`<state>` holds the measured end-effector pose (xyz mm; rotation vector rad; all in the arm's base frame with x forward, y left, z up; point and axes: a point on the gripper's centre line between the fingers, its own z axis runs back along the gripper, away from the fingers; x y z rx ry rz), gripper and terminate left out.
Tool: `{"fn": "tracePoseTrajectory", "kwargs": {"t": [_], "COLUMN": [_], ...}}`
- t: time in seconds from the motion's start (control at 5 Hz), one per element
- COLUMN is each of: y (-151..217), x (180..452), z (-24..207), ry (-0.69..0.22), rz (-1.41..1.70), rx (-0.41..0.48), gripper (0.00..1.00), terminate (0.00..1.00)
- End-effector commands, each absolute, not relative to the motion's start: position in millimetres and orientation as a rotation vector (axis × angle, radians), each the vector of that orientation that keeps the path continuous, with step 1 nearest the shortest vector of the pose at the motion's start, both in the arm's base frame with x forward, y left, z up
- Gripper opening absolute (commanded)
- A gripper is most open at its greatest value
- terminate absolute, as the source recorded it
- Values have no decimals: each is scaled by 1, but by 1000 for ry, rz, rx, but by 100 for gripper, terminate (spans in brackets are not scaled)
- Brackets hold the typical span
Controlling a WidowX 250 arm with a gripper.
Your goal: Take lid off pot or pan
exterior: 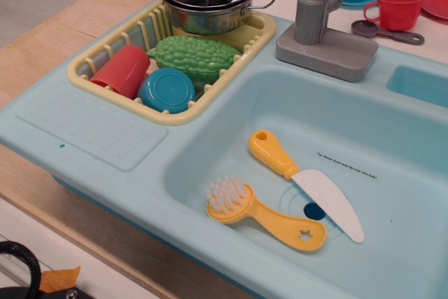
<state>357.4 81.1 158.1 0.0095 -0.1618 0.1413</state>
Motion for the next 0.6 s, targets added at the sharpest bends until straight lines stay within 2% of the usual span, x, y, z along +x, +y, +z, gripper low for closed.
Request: {"fn": "tracePoseTrajectory", "kwargs": {"t": [0.0, 0.2, 0.4], "y": [79, 71, 69], "x": [359, 346, 324], "z": [183, 204, 207], "ry": [-191, -197, -154], "rz": [151, 203, 289], "rx": [42, 96, 104], "gripper": [0, 0, 0], "terminate": [0, 0, 0]}}
